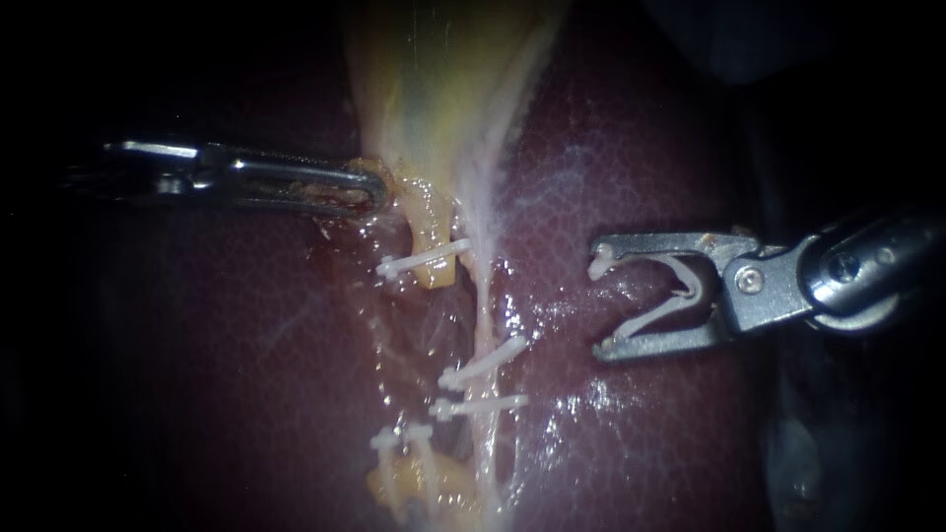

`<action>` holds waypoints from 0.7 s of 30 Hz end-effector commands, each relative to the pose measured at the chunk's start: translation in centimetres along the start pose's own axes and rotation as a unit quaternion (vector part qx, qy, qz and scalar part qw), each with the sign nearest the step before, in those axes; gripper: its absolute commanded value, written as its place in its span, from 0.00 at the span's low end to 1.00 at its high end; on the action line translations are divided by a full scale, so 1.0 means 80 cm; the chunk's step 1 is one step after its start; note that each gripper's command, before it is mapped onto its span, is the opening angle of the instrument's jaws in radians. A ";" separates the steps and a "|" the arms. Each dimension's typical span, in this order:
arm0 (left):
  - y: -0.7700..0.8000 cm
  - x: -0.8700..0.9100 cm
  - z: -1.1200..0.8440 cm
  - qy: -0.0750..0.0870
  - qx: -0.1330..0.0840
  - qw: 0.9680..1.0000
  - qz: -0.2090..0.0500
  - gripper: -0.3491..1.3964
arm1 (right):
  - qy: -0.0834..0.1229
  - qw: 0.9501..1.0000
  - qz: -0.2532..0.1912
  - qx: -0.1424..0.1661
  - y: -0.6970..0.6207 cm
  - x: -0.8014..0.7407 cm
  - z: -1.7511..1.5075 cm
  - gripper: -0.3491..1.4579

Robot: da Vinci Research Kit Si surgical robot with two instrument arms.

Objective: Clipping third clip right tube

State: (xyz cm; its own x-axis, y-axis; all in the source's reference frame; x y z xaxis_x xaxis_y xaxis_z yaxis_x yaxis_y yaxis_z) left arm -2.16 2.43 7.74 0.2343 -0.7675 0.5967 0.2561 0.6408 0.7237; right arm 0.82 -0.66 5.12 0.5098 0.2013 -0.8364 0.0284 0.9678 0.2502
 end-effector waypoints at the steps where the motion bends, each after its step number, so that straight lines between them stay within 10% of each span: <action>1: 0.0000 -0.0001 -0.0001 0.000 0.000 1.000 0.000 0.00 | 0.000 1.000 0.000 0.000 0.0000 0.0000 0.0000 0.47; 14: -0.0007 -0.0069 -0.0100 -0.017 -0.017 1.000 -0.010 0.00 | 0.000 1.000 0.000 0.003 0.0001 0.0002 0.0003 0.47; 21: -0.0008 -0.0074 -0.0113 -0.020 -0.021 1.000 -0.007 0.00 | 0.002 1.000 0.001 0.008 0.0002 0.0005 0.0010 0.47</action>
State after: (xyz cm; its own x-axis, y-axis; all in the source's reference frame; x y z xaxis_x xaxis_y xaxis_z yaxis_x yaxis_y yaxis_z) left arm -1.46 2.86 7.02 0.1932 -0.7757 0.6008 0.2985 0.6298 0.7171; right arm 0.93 -0.65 5.13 0.5038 0.2080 -0.8384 0.0416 0.9636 0.2640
